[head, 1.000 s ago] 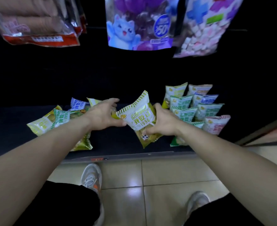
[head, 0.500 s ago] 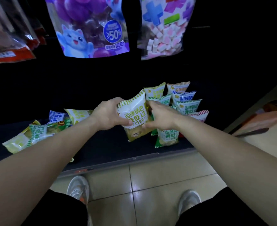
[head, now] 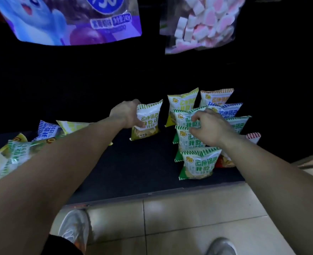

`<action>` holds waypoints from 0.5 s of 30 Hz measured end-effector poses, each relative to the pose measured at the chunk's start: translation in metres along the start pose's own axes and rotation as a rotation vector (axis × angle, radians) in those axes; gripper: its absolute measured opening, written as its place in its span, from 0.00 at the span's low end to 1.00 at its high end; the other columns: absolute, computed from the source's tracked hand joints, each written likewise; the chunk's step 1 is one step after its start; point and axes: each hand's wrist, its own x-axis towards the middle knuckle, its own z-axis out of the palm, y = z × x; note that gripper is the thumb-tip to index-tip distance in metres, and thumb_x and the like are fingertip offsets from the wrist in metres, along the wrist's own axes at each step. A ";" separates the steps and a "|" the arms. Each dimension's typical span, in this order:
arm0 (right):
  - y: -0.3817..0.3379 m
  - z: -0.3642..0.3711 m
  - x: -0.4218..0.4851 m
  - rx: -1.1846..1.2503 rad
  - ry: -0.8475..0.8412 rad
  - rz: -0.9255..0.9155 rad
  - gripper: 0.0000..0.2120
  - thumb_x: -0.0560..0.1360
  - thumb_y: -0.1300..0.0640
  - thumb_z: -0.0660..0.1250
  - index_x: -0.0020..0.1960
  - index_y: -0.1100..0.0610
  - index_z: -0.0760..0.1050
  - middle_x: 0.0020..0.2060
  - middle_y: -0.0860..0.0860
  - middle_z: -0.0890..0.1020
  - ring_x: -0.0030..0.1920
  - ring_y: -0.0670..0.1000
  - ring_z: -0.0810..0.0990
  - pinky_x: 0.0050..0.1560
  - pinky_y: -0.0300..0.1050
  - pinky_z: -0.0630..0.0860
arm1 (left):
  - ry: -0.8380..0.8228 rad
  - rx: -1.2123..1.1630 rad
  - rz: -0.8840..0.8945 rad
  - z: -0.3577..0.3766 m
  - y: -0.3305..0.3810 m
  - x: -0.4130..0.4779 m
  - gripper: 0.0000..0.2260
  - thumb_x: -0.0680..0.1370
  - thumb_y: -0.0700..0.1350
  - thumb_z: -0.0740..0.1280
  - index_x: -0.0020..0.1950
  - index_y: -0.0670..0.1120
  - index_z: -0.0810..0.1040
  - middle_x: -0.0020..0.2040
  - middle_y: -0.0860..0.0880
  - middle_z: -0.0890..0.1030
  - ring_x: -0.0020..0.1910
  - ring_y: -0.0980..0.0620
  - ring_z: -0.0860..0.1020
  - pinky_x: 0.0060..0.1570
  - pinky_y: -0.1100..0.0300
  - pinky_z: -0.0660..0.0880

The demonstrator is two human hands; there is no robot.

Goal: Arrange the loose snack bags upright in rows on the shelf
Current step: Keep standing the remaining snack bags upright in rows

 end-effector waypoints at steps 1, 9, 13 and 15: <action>0.000 0.003 0.004 0.006 0.010 0.004 0.22 0.77 0.45 0.66 0.69 0.51 0.70 0.66 0.54 0.71 0.65 0.58 0.70 0.61 0.56 0.73 | -0.001 0.003 -0.009 0.007 0.000 0.010 0.41 0.61 0.60 0.80 0.69 0.51 0.68 0.55 0.49 0.79 0.51 0.48 0.77 0.44 0.51 0.78; -0.012 0.020 0.019 0.050 0.052 0.018 0.21 0.78 0.45 0.65 0.68 0.49 0.71 0.66 0.51 0.72 0.66 0.57 0.70 0.57 0.53 0.71 | 0.075 0.129 -0.063 0.037 0.001 0.043 0.39 0.65 0.57 0.78 0.71 0.50 0.66 0.63 0.43 0.72 0.61 0.41 0.70 0.51 0.46 0.74; -0.012 0.019 0.019 0.059 0.060 0.027 0.20 0.77 0.45 0.65 0.68 0.48 0.72 0.65 0.51 0.72 0.65 0.56 0.70 0.52 0.51 0.68 | 0.186 0.258 -0.061 0.040 0.004 0.046 0.38 0.67 0.58 0.77 0.71 0.50 0.65 0.64 0.41 0.68 0.62 0.40 0.67 0.57 0.46 0.70; -0.009 0.020 0.018 0.066 0.049 0.040 0.20 0.77 0.45 0.66 0.68 0.49 0.72 0.65 0.52 0.72 0.65 0.56 0.70 0.53 0.51 0.68 | 0.254 0.267 -0.048 0.044 0.006 0.046 0.37 0.68 0.56 0.77 0.71 0.48 0.64 0.65 0.42 0.69 0.63 0.39 0.67 0.59 0.44 0.68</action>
